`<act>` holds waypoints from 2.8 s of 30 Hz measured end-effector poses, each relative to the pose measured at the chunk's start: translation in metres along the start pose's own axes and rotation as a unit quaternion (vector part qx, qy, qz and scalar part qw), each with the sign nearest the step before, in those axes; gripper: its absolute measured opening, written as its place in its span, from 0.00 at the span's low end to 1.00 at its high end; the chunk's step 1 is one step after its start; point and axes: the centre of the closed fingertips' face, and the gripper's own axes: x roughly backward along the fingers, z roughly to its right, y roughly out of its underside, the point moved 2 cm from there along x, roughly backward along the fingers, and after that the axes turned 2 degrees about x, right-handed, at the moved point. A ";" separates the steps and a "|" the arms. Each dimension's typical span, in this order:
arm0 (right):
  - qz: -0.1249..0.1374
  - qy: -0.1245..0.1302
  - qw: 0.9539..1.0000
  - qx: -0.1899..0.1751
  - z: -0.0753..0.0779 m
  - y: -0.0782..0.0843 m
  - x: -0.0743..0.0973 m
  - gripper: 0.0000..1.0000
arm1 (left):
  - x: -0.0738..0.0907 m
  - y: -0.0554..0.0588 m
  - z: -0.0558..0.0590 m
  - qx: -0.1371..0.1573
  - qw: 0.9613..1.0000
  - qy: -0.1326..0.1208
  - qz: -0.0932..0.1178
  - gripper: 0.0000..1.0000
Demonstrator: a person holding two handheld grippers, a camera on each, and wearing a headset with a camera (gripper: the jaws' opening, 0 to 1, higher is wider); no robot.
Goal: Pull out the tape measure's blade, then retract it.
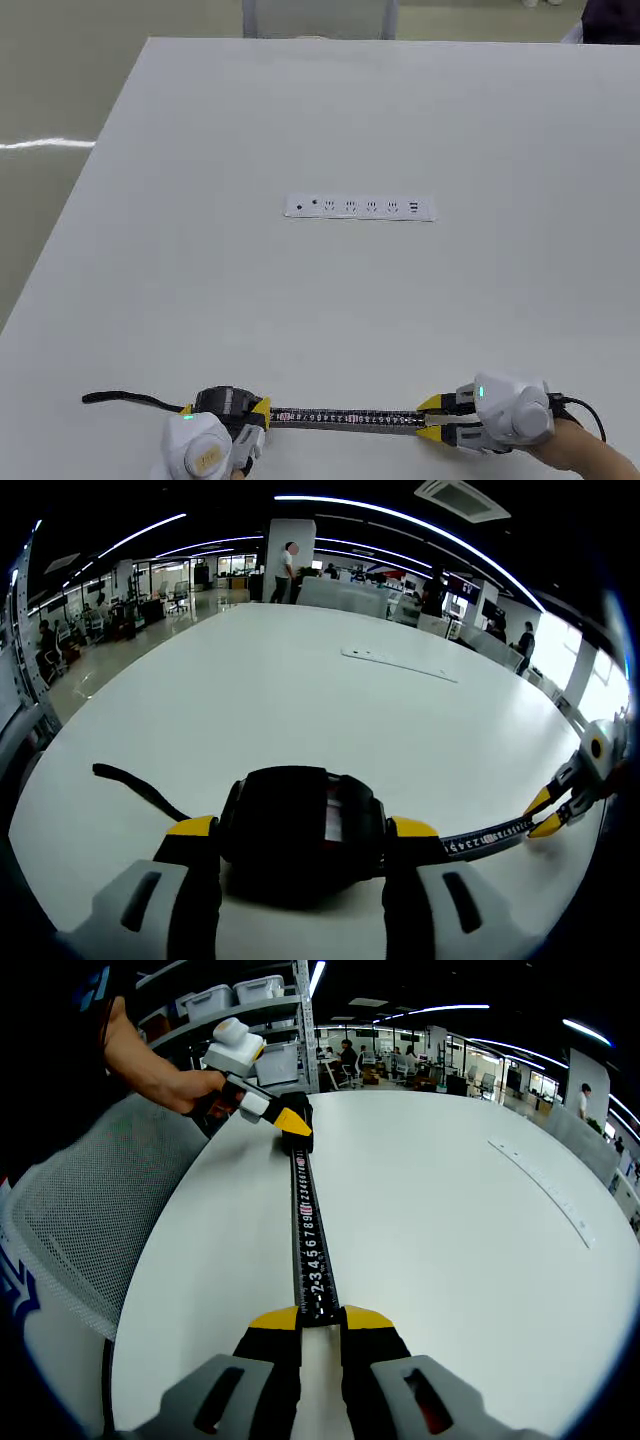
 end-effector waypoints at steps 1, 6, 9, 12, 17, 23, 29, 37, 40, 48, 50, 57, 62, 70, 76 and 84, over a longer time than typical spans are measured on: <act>0.000 0.000 1.000 0.000 0.000 0.000 0.000 0.12 | 0.000 0.000 0.000 0.000 1.000 0.000 0.000 0.62; 0.001 0.000 1.000 0.001 -0.001 -0.003 -0.001 0.12 | 0.000 0.000 0.000 0.000 1.000 0.002 -0.001 0.62; 0.001 -0.002 1.000 0.001 -0.001 -0.004 -0.002 0.12 | 0.001 -0.001 0.000 -0.001 1.000 0.005 -0.002 0.62; 0.002 -0.003 1.000 0.001 -0.001 -0.005 -0.003 0.12 | 0.000 0.000 0.000 -0.001 1.000 0.006 -0.003 0.62; 0.002 -0.003 1.000 0.002 -0.001 -0.006 -0.004 0.12 | -0.001 0.000 -0.001 0.000 1.000 0.008 -0.004 0.62; 0.002 -0.005 1.000 0.004 -0.001 -0.007 -0.005 0.12 | 0.001 0.000 0.000 0.001 1.000 0.010 -0.005 0.62; 0.001 -0.006 1.000 0.006 -0.001 -0.009 -0.006 0.12 | 0.001 -0.001 -0.001 0.005 1.000 0.014 -0.005 0.62; -0.001 -0.007 1.000 0.009 -0.001 -0.013 -0.007 0.12 | 0.000 0.000 -0.002 0.009 1.000 0.017 -0.006 0.62; -0.001 -0.007 1.000 0.010 0.000 -0.014 -0.008 0.12 | 0.001 -0.001 -0.001 0.010 1.000 0.018 -0.006 0.62; -0.002 -0.009 1.000 0.014 0.002 -0.018 -0.009 0.12 | 0.002 -0.001 -0.001 0.011 1.000 0.019 -0.007 0.62; -0.002 -0.009 1.000 0.015 0.002 -0.019 -0.009 0.12 | 0.002 -0.001 -0.001 0.011 1.000 0.020 -0.007 0.62; -0.003 -0.009 1.000 0.017 0.003 -0.022 -0.010 0.12 | 0.001 0.000 -0.002 0.012 1.000 0.023 -0.008 0.61; -0.002 -0.009 1.000 0.019 0.003 -0.025 -0.010 0.12 | 0.002 -0.001 -0.001 0.014 1.000 0.023 -0.009 0.61; -0.002 -0.009 1.000 0.024 0.004 -0.028 -0.012 0.12 | 0.001 -0.001 -0.002 0.022 0.999 0.024 -0.010 0.61; 0.000 -0.005 1.000 0.028 0.005 -0.032 -0.013 0.12 | 0.002 -0.002 -0.002 0.027 0.999 0.025 -0.010 0.61; 0.001 -0.005 0.999 0.039 0.005 -0.035 -0.015 0.12 | 0.001 -0.004 -0.004 0.037 0.999 0.028 -0.011 0.61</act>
